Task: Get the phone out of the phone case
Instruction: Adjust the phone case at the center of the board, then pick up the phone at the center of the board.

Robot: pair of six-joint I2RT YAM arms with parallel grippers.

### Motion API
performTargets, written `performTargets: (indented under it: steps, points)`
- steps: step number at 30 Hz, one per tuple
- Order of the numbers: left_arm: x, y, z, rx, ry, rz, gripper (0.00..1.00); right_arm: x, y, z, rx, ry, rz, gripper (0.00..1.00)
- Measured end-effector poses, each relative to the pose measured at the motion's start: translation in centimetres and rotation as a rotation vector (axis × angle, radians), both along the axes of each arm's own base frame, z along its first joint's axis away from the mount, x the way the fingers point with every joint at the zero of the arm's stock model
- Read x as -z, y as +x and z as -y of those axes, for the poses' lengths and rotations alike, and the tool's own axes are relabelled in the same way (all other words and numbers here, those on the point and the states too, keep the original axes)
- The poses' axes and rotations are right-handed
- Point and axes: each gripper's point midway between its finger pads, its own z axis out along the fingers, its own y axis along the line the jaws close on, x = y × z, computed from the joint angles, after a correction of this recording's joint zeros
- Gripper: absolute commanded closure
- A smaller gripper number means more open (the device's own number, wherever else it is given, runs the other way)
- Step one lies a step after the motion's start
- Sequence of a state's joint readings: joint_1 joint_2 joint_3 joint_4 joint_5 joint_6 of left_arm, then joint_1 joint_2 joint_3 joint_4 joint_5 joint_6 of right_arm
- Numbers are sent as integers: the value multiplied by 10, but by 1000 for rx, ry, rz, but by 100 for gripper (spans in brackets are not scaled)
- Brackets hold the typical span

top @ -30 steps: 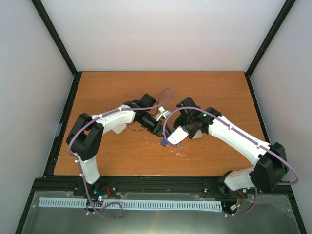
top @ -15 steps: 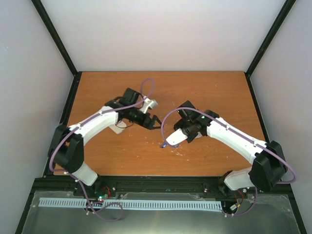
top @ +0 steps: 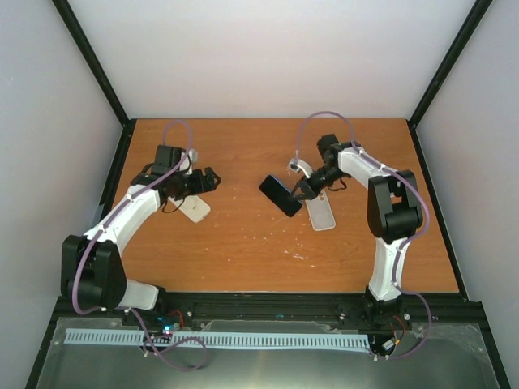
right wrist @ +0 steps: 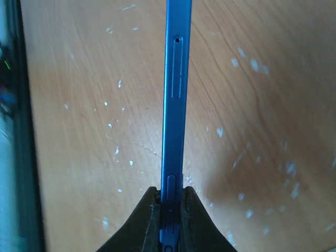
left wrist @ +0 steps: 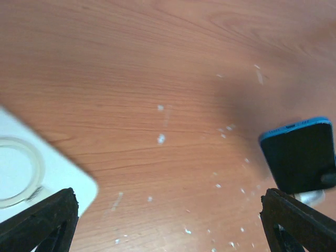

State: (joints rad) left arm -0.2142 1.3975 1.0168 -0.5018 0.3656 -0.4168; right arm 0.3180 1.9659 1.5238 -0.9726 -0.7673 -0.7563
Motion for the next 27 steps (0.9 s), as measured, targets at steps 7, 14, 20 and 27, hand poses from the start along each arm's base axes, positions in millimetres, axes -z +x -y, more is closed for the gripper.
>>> performTargets:
  steps: [7,14,20,27]
  points:
    - [22,2,-51,-293,79,-54,1,47,-15,19,385,53,-550,94]
    - [30,4,-86,-475,193,-61,1,66,-34,21,571,72,-755,81]
    - [61,3,-99,-515,287,-157,1,69,-47,34,688,12,-762,45]
    - [100,14,-106,-601,372,-366,1,43,-36,44,729,3,-604,18]
